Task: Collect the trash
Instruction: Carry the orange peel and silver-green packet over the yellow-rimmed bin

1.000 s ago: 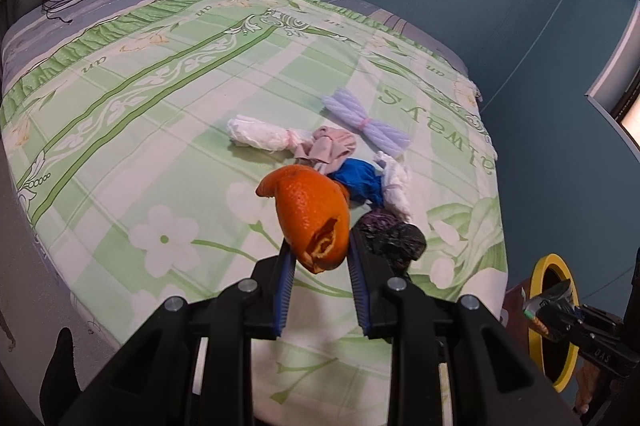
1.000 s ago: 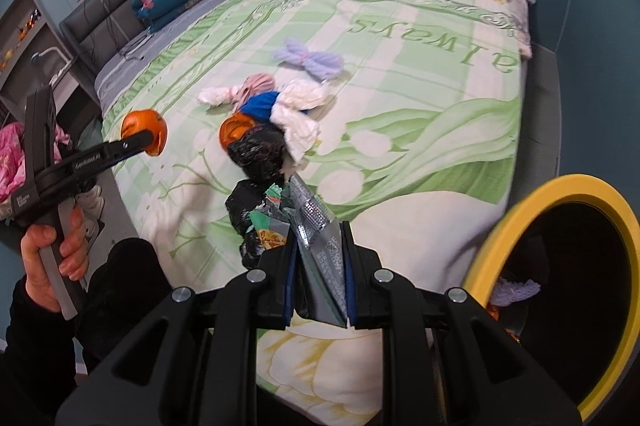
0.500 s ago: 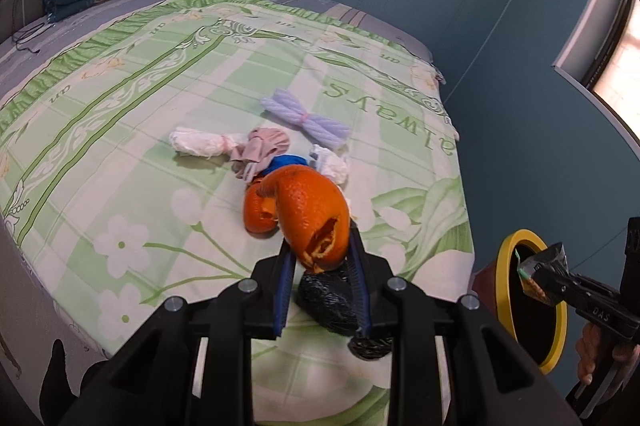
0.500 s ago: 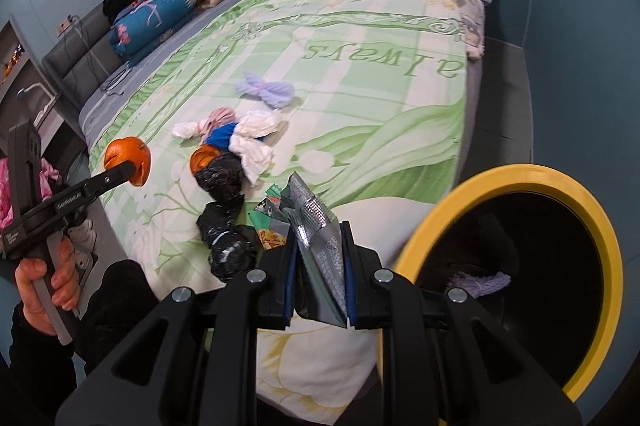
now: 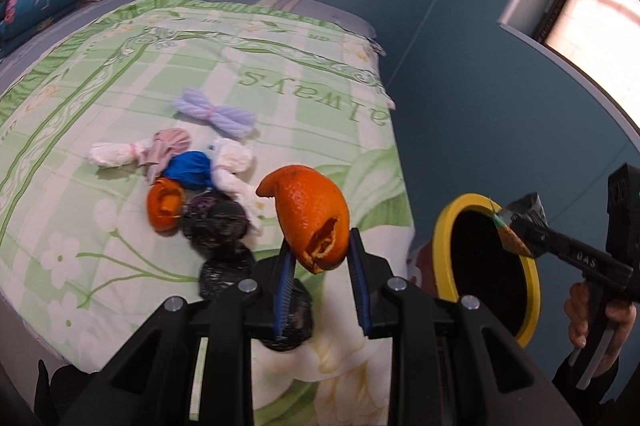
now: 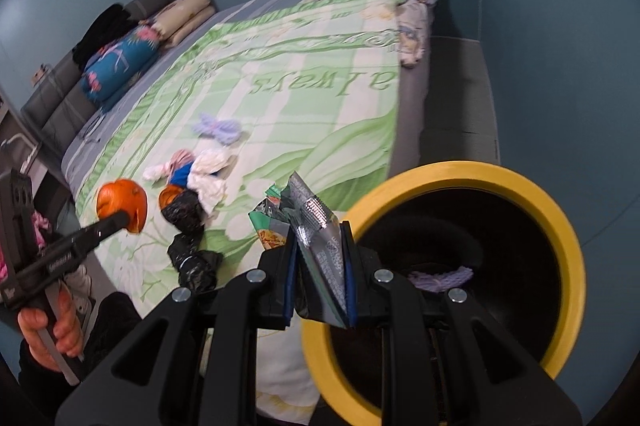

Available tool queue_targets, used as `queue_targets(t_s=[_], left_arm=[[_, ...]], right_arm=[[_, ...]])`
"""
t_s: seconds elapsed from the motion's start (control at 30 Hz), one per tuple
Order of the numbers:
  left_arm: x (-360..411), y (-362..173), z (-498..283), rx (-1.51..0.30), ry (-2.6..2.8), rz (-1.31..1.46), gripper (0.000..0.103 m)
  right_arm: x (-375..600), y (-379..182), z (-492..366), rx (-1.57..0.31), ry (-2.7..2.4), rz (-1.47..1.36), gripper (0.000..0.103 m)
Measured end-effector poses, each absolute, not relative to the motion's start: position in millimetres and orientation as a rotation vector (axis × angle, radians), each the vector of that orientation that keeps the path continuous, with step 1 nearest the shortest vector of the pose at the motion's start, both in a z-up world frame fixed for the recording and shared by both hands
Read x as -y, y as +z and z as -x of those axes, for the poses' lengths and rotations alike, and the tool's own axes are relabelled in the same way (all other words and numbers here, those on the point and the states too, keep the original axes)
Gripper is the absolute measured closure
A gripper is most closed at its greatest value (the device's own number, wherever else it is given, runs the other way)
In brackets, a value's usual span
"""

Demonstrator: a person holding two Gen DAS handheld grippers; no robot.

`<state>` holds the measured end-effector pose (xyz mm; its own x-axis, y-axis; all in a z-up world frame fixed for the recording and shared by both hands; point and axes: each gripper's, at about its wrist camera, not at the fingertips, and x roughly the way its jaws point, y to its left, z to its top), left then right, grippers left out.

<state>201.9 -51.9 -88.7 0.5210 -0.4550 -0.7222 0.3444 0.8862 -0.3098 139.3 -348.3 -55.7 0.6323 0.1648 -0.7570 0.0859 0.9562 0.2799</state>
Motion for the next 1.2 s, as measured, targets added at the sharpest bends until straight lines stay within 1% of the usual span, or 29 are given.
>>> queue_targets(t_s=[0.47,0.8,1.2], left_arm=[[136.5,-85.4,-178.4,-0.928,-0.649,-0.025,0.079],[183.9,-90.3,-160.9,-0.943,-0.768,-0.083,0.079],[243.0,-111.6,-143.2,-1.001,-0.909,-0.123,0.078]], right_arm=[[408.7,-61.4,-122.2,-0.864,-0.061,-0.397,0.085],[436.6,-75.0,-113.5,-0.86,-0.099,-0.464,0.085],[460.9,-86.2,-106.9,-0.854,-0.105,-0.535,0.084]])
